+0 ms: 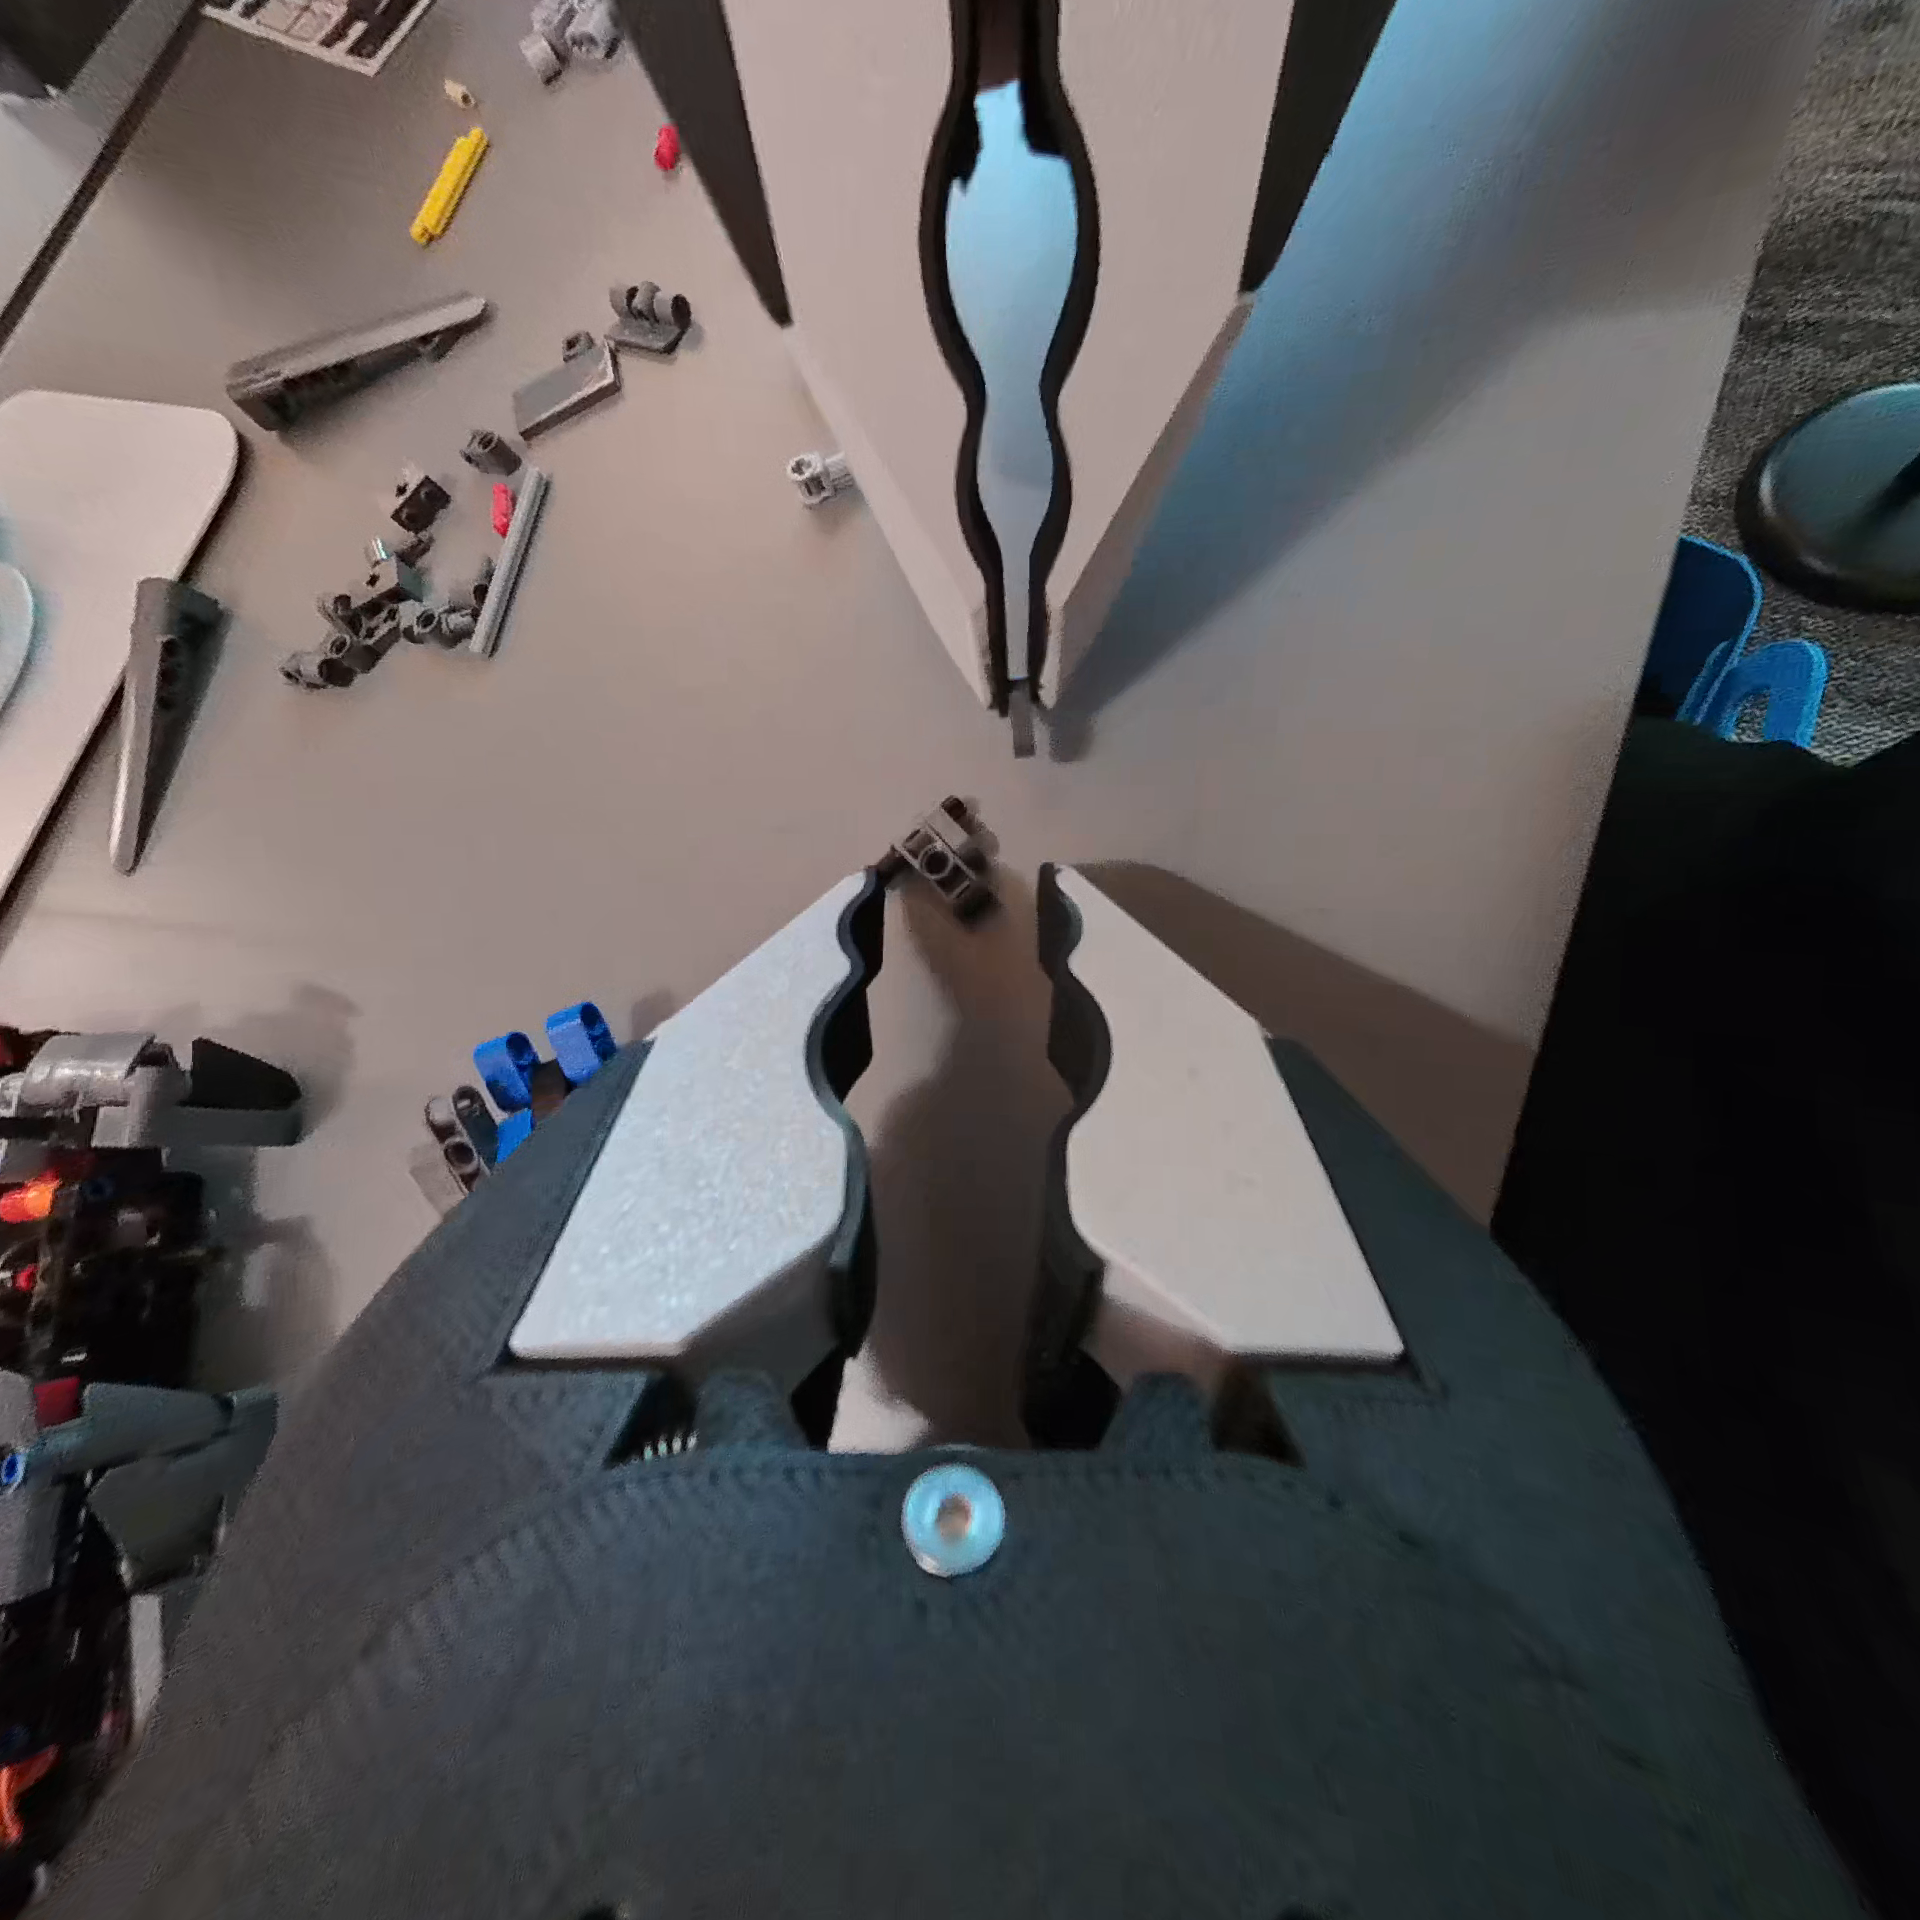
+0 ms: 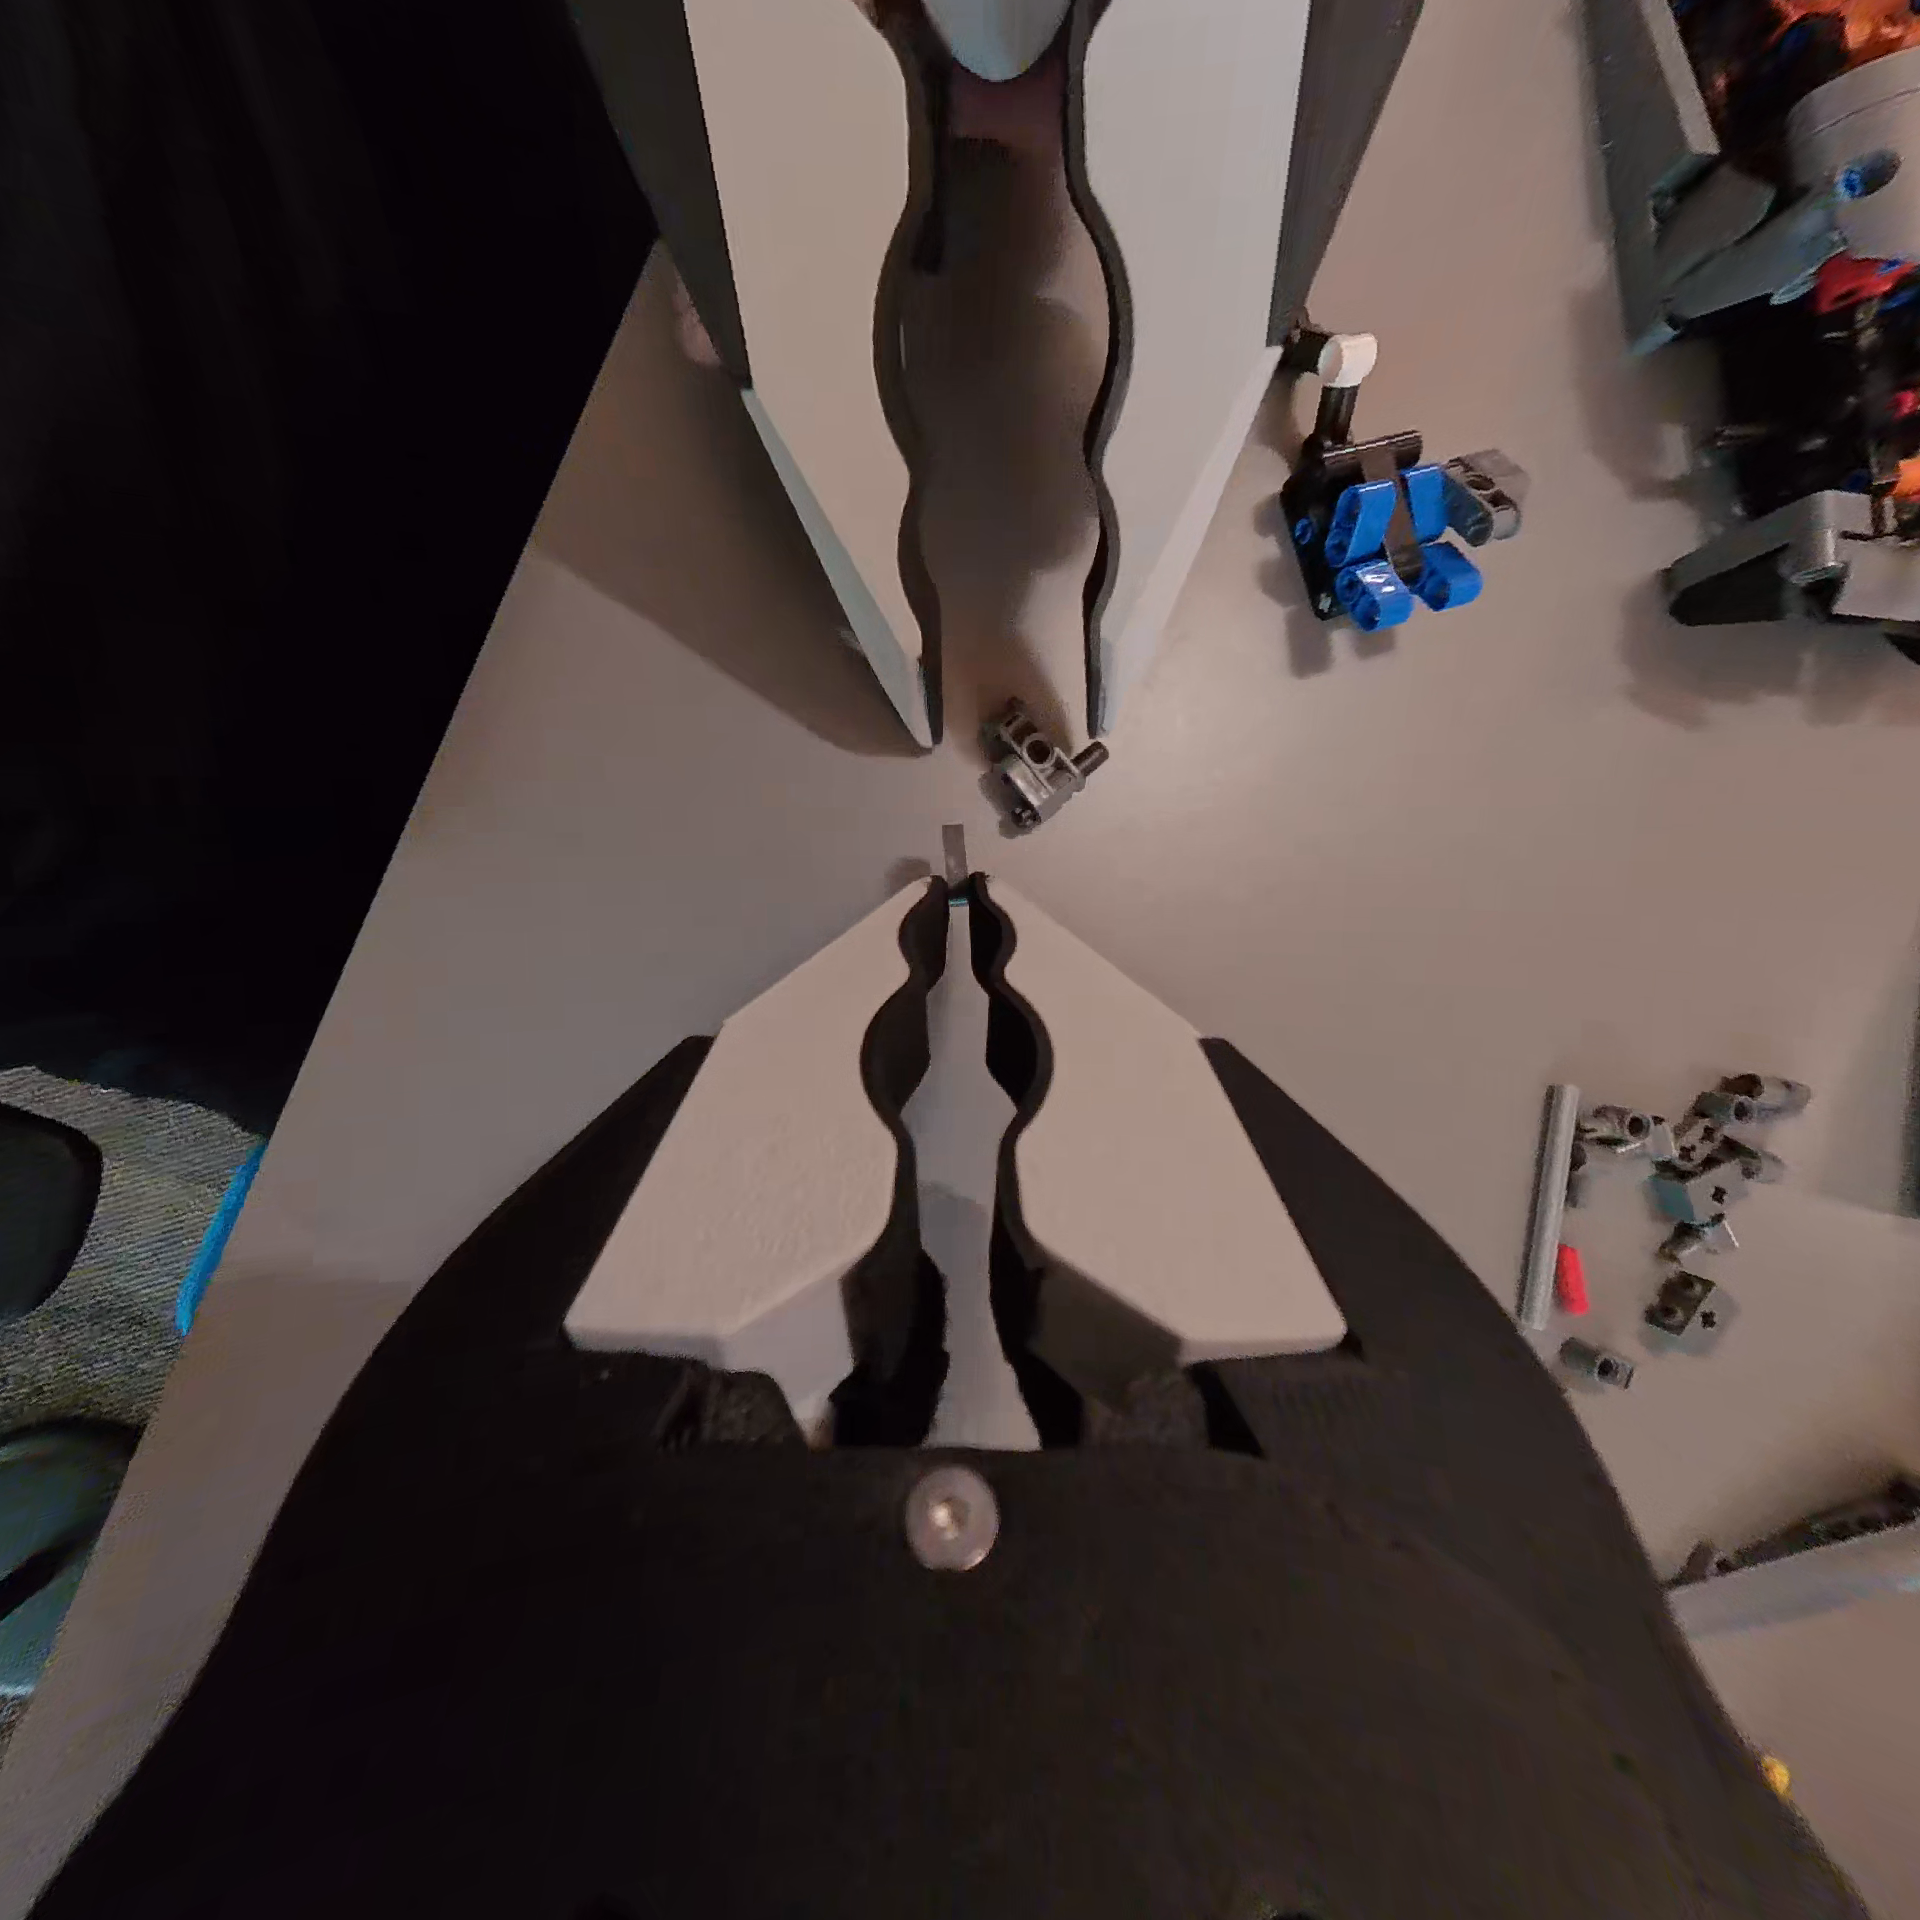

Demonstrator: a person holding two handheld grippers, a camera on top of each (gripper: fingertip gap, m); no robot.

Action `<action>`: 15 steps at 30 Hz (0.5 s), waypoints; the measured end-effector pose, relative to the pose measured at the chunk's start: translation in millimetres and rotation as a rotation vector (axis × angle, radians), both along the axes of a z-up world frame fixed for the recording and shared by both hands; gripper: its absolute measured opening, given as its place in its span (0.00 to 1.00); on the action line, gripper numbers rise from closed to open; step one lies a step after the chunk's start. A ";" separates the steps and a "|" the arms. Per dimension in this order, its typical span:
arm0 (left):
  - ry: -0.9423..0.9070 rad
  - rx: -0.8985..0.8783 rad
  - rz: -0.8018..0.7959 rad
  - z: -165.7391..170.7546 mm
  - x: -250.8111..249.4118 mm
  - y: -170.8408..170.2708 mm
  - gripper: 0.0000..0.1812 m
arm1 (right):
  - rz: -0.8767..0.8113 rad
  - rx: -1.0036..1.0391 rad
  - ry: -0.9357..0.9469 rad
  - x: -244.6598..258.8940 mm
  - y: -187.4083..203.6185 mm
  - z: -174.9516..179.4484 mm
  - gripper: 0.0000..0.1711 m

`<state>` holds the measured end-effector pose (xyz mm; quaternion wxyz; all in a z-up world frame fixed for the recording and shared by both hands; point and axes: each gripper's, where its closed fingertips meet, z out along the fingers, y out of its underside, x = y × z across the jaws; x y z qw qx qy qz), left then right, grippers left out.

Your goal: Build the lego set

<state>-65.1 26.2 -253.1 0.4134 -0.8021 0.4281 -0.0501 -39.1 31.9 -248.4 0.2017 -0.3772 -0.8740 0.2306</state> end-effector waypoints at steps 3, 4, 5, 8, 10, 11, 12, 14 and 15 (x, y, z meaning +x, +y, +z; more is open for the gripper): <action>-0.001 -0.006 -0.014 -0.5 2.9 2.7 0.14 | 0.020 -0.011 -0.034 -1.0 -2.0 -5.3 0.01; -0.003 -0.008 -0.020 -0.5 3.8 3.7 0.14 | 0.027 -0.013 -0.042 -1.5 -2.7 -7.1 0.01; 0.001 -0.003 -0.030 -0.5 4.9 4.5 0.14 | 0.035 -0.015 -0.052 -1.7 -4.1 -8.7 0.01; 0.014 0.012 -0.064 -0.8 8.9 5.7 0.12 | 0.046 -0.018 -0.056 -5.2 -6.2 -9.2 0.01; 0.015 0.011 -0.081 -0.8 9.8 6.1 0.12 | 0.048 -0.015 -0.069 -5.3 -6.1 -9.3 0.01; 0.010 0.007 -0.082 -0.6 9.4 6.7 0.12 | 0.047 -0.012 -0.072 -5.6 -5.7 -9.2 0.02; 0.006 0.003 -0.082 -0.6 9.0 7.1 0.13 | 0.047 -0.009 -0.073 -5.7 -5.5 -9.0 0.02; 0.008 0.009 -0.094 0.1 9.1 5.7 0.15 | 0.047 -0.013 -0.075 -5.4 -6.3 -8.9 0.03; 0.012 0.016 -0.093 0.9 8.6 5.0 0.15 | 0.046 -0.014 -0.073 -5.2 -6.5 -8.9 0.03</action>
